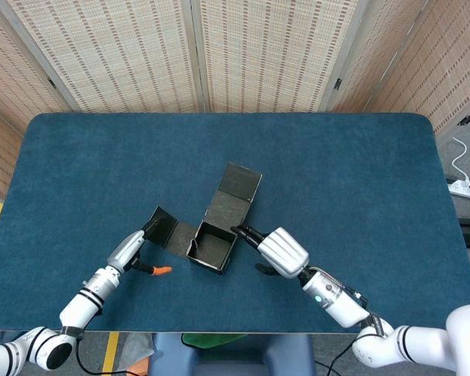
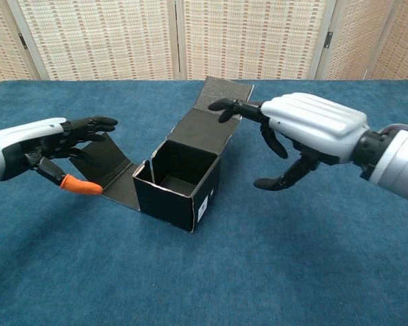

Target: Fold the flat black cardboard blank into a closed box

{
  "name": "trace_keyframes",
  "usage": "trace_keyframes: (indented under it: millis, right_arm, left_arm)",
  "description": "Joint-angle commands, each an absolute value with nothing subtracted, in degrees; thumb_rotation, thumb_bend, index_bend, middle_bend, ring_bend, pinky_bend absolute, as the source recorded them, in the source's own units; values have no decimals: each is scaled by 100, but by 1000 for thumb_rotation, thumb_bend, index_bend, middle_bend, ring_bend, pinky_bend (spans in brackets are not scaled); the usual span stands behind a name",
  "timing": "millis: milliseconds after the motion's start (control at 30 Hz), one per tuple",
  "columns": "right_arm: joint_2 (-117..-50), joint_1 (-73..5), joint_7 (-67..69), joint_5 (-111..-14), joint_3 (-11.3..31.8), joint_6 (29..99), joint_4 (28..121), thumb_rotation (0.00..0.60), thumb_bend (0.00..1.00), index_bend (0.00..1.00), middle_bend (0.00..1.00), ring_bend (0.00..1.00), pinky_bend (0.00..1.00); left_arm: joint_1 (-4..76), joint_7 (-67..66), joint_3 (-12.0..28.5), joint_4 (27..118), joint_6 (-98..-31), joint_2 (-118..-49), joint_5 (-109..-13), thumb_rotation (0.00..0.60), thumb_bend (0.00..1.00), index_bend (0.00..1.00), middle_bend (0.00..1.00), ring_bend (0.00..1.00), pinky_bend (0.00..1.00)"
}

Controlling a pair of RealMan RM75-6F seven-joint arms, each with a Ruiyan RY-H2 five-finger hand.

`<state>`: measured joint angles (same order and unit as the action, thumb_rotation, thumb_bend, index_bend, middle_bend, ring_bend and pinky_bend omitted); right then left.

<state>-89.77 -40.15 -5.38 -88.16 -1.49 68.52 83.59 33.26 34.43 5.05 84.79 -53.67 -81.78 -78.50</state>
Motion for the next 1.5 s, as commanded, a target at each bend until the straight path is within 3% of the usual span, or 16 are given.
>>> trace_keyframes:
  millis: [33,267,533,800,1067,1333,1500]
  right_arm:
    - [-8415,-3558,98,-7504,-125,6175,9487,600,170,0,117,674,1000]
    - [-8494,-3959,285,-6195,333,4906,9636,600,149,0,0,647,1000]
    - [-8995,-4698,113,-5256,1064,4075,9077,600,140,0,0,637,1000]
    - [-9311,-5521,-49,-4421,1501,3391,8439,600,139,0,0,637,1000]
    - [-9353,-5585,-77,-4016,1360,3578,8455,600,137,0,0,635,1000]
    - [-9778,-5250,374,-4076,1376,3901,8302,600,6,0,0,633,1000]
    - [-10070,-5167,507,-4243,1422,4010,8131,600,0,0,0,633,1000]
  left_arm:
    - [3185,3567,442,8663,-5549,-8013,-7990,600,170,48,0,0,235]
    - [3034,3760,356,8854,-5781,-7819,-8206,600,169,44,0,0,230]
    - [2936,3936,300,8890,-5918,-7705,-8327,600,169,31,0,0,229]
    - [2895,4035,280,8837,-5914,-7683,-8313,600,169,22,0,0,226]
    - [2860,4186,264,8749,-5911,-7662,-8323,600,166,22,0,0,225]
    - [2858,4407,230,8645,-5935,-7683,-8450,600,167,22,0,0,225]
    - [2861,4523,219,8611,-5940,-7672,-8489,600,169,22,0,0,225]
